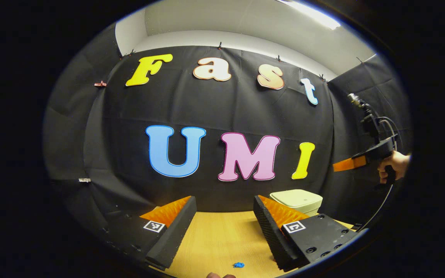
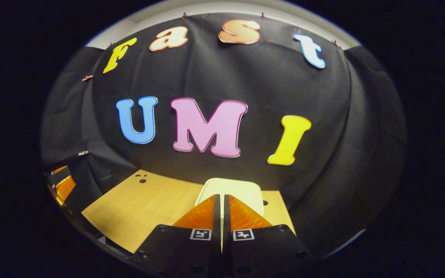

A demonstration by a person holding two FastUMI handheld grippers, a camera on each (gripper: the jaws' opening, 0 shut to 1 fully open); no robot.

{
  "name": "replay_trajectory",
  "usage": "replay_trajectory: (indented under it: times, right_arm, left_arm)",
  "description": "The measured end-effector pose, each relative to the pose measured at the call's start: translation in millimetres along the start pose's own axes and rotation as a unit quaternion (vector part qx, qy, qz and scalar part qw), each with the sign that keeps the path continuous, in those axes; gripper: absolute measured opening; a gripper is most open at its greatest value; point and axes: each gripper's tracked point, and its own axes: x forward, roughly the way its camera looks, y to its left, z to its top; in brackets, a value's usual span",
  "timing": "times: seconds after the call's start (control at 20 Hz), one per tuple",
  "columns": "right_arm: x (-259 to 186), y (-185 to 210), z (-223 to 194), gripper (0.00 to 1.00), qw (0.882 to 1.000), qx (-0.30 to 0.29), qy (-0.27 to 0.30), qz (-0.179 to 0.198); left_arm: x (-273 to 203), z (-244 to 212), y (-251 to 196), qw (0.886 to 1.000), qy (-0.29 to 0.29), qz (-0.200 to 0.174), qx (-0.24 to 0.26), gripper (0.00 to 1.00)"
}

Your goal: Press the lid of the desktop garbage bin to open it, pick up the crumpled paper on the desktop and throw it into the bin, then pick up the pop can on the desktop and drop it into the bin, and finally close the garbage bin lid.

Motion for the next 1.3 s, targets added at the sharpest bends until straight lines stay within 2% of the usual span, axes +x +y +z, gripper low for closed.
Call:
replay_trajectory:
  times: [0.1, 0.2, 0.7, 1.1, 1.3]
  right_arm:
    - [19.8, -0.9, -14.2, 0.05, 0.998, 0.023, 0.049, 0.019]
    - [45.2, -10.8, -24.1, 0.06, 0.996, 0.035, 0.084, 0.014]
    - [136.5, -33.3, -77.7, 0.06, 0.979, 0.012, 0.203, 0.006]
    - [154.2, -33.3, -104.5, 0.06, 0.97, 0.024, 0.242, 0.008]
    - [153.6, -33.9, -104.5, 0.06, 0.972, 0.023, 0.232, 0.012]
  left_arm:
    - [0.1, -0.6, 0.8, 1.0, 0.001, 0.003, 0.001, 0.95]
    - [0.4, -0.3, 1.2, 1.0, 0.001, 0.006, 0.002, 0.95]
    - [0.9, -2.2, 6.3, 1.0, 0.007, 0.024, -0.005, 0.95]
    - [7.2, -3.9, 17.6, 0.999, 0.012, 0.033, -0.007, 0.95]
    - [9.2, -6.0, 18.6, 0.999, 0.015, 0.032, -0.007, 0.95]
